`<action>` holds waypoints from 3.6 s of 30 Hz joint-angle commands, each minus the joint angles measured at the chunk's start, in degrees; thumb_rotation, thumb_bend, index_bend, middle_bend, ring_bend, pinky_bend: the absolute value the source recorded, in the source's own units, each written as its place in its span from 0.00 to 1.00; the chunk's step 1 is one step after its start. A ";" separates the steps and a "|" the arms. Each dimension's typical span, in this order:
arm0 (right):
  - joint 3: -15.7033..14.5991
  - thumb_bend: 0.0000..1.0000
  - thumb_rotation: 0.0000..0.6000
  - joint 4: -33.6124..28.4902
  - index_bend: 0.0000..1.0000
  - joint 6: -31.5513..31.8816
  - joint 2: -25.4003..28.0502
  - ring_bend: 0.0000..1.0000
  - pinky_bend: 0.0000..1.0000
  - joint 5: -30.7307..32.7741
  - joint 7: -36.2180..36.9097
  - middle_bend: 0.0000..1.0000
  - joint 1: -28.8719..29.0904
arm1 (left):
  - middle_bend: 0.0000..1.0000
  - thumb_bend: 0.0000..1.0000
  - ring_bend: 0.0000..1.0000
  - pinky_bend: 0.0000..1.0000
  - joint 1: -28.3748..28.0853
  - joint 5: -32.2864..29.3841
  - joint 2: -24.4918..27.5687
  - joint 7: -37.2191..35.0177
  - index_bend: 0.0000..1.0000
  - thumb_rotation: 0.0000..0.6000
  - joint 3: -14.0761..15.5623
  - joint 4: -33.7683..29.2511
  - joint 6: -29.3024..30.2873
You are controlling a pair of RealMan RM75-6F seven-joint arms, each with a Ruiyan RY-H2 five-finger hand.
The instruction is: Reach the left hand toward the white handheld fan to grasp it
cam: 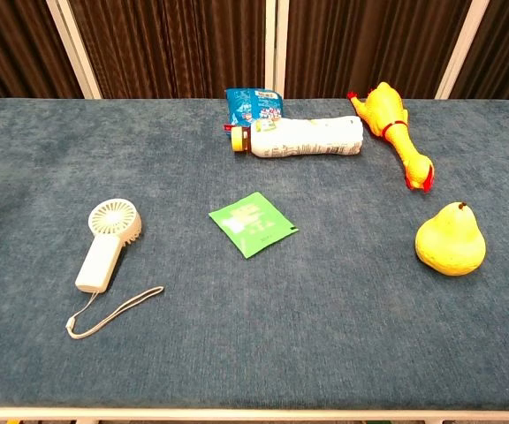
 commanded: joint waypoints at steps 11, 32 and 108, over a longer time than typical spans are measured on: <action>0.19 0.31 1.00 -0.02 0.00 0.83 0.43 0.00 0.01 -0.14 0.96 0.00 -0.26 | 0.48 0.14 0.59 0.63 -0.88 3.58 0.04 -1.95 0.18 1.00 2.10 -0.35 -1.36; 0.61 0.31 1.00 -0.63 0.00 0.08 1.78 0.00 0.01 0.97 1.12 0.00 -0.14 | 0.75 0.40 0.80 0.72 -5.28 14.49 -6.86 2.40 0.19 1.00 8.68 -0.72 -7.71; 0.97 0.31 1.00 1.31 0.00 -2.72 0.72 0.00 0.01 3.29 1.90 0.00 0.87 | 0.76 0.41 0.80 0.72 -7.41 5.95 -12.07 4.79 0.21 1.00 8.78 4.55 -15.56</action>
